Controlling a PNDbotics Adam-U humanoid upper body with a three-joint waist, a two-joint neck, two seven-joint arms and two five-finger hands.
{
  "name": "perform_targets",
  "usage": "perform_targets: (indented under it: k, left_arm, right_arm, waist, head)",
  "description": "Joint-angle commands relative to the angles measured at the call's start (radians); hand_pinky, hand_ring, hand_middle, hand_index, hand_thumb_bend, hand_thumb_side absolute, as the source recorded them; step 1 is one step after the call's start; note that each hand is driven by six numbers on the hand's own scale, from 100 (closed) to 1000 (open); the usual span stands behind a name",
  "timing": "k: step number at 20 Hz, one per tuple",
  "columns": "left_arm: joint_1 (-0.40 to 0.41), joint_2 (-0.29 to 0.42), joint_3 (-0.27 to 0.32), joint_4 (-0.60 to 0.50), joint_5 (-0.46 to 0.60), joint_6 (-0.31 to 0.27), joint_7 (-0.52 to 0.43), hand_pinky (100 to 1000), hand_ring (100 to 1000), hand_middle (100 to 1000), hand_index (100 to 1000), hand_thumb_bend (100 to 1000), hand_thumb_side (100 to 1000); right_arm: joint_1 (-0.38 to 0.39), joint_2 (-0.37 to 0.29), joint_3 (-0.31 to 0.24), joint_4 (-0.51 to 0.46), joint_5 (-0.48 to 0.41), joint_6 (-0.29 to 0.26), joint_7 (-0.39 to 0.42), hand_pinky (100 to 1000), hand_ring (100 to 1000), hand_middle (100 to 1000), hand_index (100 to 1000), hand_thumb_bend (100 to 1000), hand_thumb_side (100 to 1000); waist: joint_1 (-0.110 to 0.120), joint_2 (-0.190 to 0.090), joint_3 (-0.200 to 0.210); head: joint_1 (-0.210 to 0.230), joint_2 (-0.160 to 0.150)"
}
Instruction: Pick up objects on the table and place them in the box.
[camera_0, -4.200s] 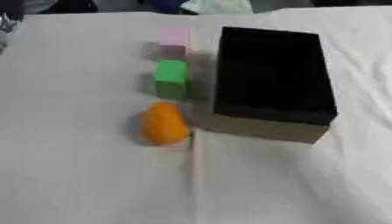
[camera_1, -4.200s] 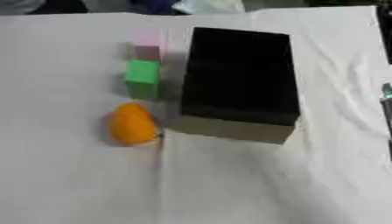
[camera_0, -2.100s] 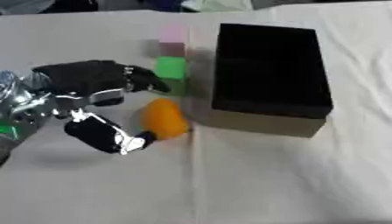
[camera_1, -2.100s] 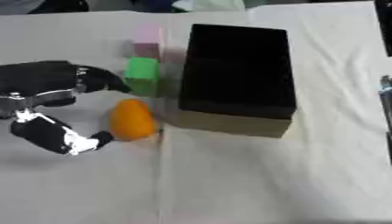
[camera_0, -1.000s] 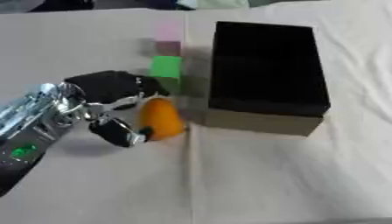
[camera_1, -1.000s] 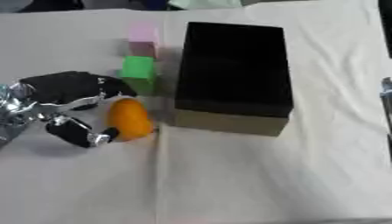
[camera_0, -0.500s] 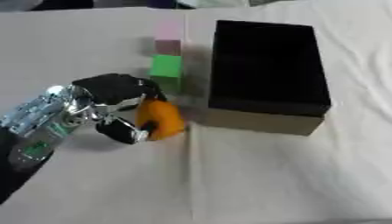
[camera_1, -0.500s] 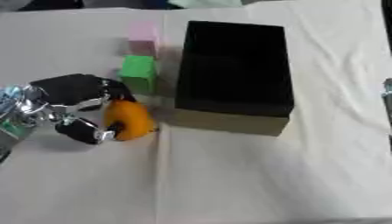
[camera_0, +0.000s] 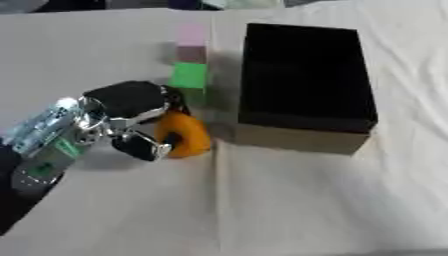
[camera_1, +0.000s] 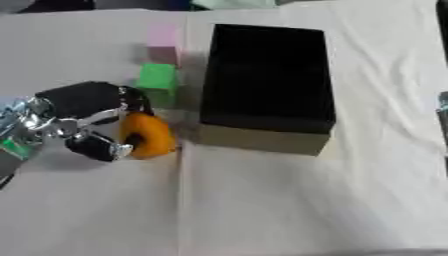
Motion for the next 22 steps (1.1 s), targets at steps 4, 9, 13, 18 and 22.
perform_targets:
  k: [4,9,13,18,22]
  left_arm:
    - [-0.044,0.061,0.090,-0.131,0.040,0.048,0.031,495,613,720,749,100,287]
    - [-0.114,0.063,0.127,-0.166,0.092,0.049,0.054,471,595,696,719,100,329]
    - [-0.188,0.046,0.146,-0.153,0.122,0.030,0.062,460,586,687,711,100,368]
    - [-0.300,-0.018,0.167,-0.077,0.157,0.004,0.089,455,576,684,709,100,392]
    - [-0.384,-0.100,0.164,0.017,0.151,-0.036,0.107,447,571,676,700,100,399]
  right_arm:
    - [-0.008,-0.011,-0.010,-0.009,-0.001,-0.001,-0.006,861,627,583,796,100,1000]
    - [-0.013,-0.011,-0.012,-0.011,0.004,-0.001,-0.007,861,629,584,796,100,1000]
    - [-0.024,-0.014,-0.009,-0.014,0.007,-0.001,-0.005,861,629,584,796,100,1000]
    - [-0.041,-0.016,-0.003,-0.015,0.007,-0.003,0.001,861,630,584,796,100,1000]
    - [-0.053,-0.015,-0.001,-0.017,0.007,-0.003,0.005,862,631,584,796,100,1000]
  waist:
    - [0.002,-0.026,0.003]
    - [0.004,-0.023,-0.002]
    - [0.009,-0.015,-0.011]
    - [0.015,-0.002,-0.026]
    - [0.020,0.010,-0.043]
  head:
    - [-0.008,-0.015]
    - [-0.008,-0.017]
    - [0.000,-0.018]
    - [0.018,-0.025]
    - [0.035,-0.030]
